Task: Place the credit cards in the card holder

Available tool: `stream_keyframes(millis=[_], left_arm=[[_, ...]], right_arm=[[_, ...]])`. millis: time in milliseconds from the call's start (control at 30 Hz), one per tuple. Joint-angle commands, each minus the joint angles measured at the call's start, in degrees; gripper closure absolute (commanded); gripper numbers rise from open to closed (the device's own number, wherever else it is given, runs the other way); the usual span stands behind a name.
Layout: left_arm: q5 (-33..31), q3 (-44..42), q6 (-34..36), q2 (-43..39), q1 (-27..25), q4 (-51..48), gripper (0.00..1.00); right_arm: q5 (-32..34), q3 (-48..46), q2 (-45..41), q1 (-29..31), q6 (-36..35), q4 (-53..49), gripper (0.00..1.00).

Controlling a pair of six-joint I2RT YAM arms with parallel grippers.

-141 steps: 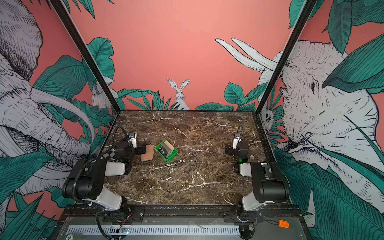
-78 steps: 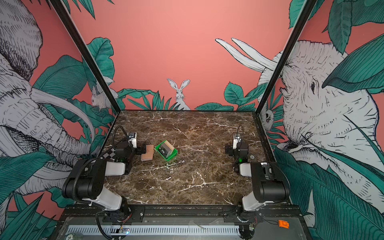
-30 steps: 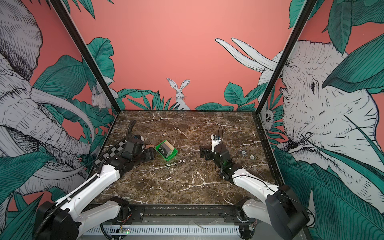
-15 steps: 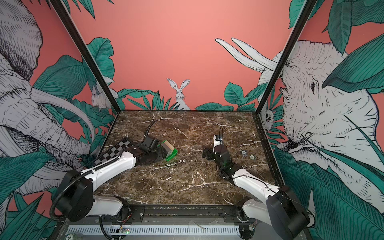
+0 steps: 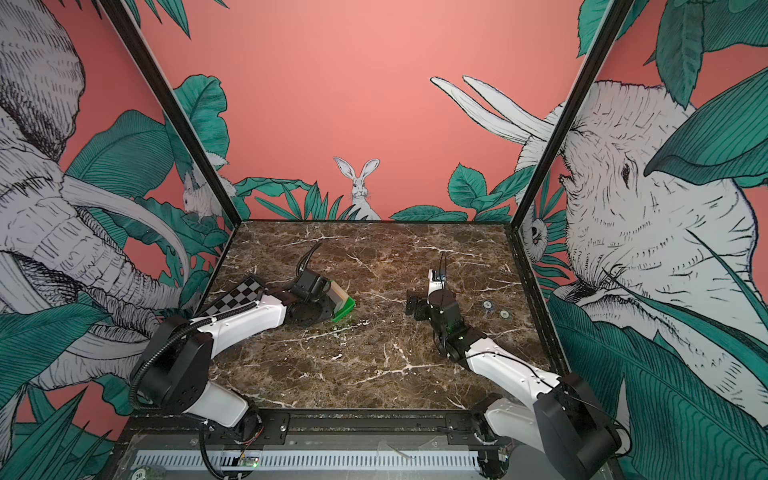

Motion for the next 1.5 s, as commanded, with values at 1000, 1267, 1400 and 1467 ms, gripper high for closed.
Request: stream_keyframes(millis=[1000,1267,1400,1467], left_arm=[[0.8,11.9,-0.3,11.1,-7.4,0.7,0.9],[1.1,20.5,-0.7,18.2,-11.3,1.0,0.9],[0.8,23.8,-1.0,21.2,-12.3,1.8,0.9],[0.1,25.5,-0.8,22.6,-12.7,1.5,0.9]], right_arm=[[9.1,2.3,-0.9,0.4,0.5,-3.7,0.03],[10.7,2.5,-1.4,0.4,0.6,-5.0,0.03],[10.7,2.4,-1.9,0.4,0.5,-5.1,0.04],[10.6,2.4,-2.0,0.4,0.3,-5.1,0.04]])
